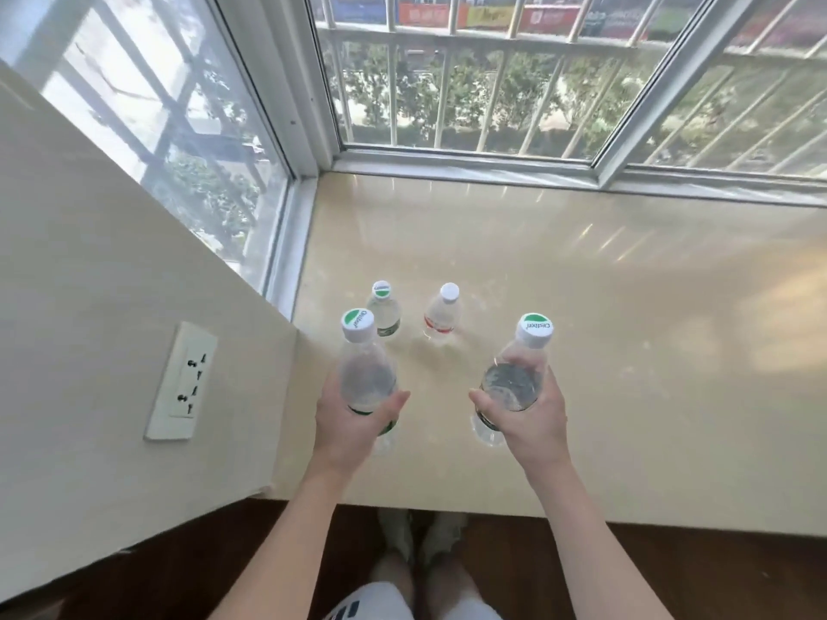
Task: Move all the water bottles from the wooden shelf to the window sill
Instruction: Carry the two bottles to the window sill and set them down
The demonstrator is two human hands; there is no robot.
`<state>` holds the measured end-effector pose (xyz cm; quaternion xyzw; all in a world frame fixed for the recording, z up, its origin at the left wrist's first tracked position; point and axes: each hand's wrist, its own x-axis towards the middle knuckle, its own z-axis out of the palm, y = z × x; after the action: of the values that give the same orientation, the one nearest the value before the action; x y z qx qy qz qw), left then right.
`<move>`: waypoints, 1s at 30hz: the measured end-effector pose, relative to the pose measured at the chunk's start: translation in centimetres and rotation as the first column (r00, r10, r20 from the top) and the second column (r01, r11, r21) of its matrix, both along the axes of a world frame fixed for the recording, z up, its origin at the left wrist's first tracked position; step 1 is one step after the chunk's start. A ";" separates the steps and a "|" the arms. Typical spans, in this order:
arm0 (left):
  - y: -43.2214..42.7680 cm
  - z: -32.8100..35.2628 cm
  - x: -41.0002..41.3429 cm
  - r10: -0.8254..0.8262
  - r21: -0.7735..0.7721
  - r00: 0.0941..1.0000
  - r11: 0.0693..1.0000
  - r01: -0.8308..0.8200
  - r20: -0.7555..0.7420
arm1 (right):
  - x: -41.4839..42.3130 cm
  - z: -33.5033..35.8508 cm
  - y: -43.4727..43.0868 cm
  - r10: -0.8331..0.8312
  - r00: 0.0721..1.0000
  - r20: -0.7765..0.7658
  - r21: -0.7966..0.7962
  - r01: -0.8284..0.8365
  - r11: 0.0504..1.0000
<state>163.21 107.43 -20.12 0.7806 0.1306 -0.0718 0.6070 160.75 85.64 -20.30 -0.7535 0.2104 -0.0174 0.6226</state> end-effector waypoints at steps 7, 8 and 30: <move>0.3 -6.9 2.2 -0.106 0.006 0.992 0.994 0.107 -0.075 | 1.3 -8.9 1.1 -0.013 0.999 -0.034 -0.051 0.011 0.999; 0.4 -8.0 2.7 -0.103 0.005 0.991 0.995 0.104 -0.080 | 1.7 -10.2 1.2 -0.003 0.999 -0.037 -0.057 0.001 0.998; 2.0 -21.2 4.8 -0.085 0.070 0.996 0.994 0.086 -0.007 | 5.3 -22.8 3.1 0.069 0.998 0.012 -0.075 -0.068 0.995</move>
<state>168.05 109.47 -41.32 0.8060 0.1008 -0.0949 0.5755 166.03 88.74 -43.08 -0.7827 0.1789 -0.0093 0.5960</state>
